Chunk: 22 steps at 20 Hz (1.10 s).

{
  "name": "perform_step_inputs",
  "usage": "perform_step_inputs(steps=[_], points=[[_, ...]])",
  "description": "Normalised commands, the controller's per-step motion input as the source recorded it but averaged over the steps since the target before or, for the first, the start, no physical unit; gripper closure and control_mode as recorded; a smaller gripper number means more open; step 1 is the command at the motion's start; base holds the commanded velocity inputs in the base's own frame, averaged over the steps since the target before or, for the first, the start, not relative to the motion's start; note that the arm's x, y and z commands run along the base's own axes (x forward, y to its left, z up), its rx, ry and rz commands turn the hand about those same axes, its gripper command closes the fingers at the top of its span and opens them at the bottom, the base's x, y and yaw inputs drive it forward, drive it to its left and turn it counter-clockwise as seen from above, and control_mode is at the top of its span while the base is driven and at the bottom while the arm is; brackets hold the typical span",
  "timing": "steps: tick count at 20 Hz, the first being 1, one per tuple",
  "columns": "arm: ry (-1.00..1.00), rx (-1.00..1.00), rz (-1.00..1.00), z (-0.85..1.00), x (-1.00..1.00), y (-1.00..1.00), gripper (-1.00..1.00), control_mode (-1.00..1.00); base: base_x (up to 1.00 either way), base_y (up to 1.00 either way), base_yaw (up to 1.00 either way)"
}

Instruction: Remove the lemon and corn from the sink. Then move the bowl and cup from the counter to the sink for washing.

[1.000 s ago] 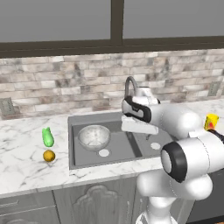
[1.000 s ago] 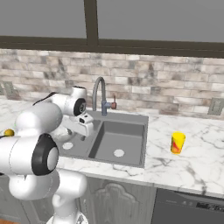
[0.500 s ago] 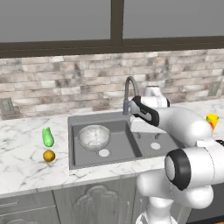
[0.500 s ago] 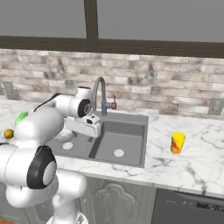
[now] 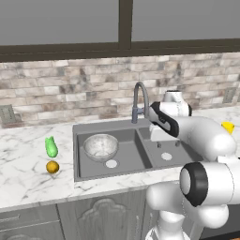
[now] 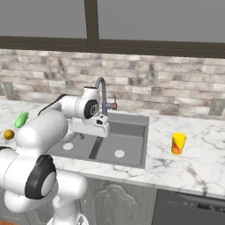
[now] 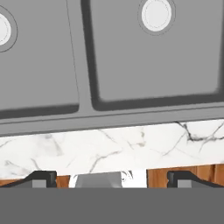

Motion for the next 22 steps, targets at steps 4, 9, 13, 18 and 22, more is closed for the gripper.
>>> perform_step_inputs(steps=[4,9,13,18,22], points=[[-0.01,0.0,0.12,0.05,-0.02,-0.37,-1.0,-1.0,0.0,0.0,0.0],[0.0,0.0,0.12,0.04,0.0,-0.38,-1.0,-1.0,0.0,0.0,0.0],[0.0,0.02,0.12,0.05,0.0,-0.38,-1.0,-1.0,0.0,0.0,0.0],[0.0,0.04,0.15,0.04,0.0,-0.38,-1.0,-1.0,0.0,0.0,0.0],[-0.01,0.06,0.14,0.04,0.0,-0.38,-1.0,-1.0,0.0,0.0,0.0]])
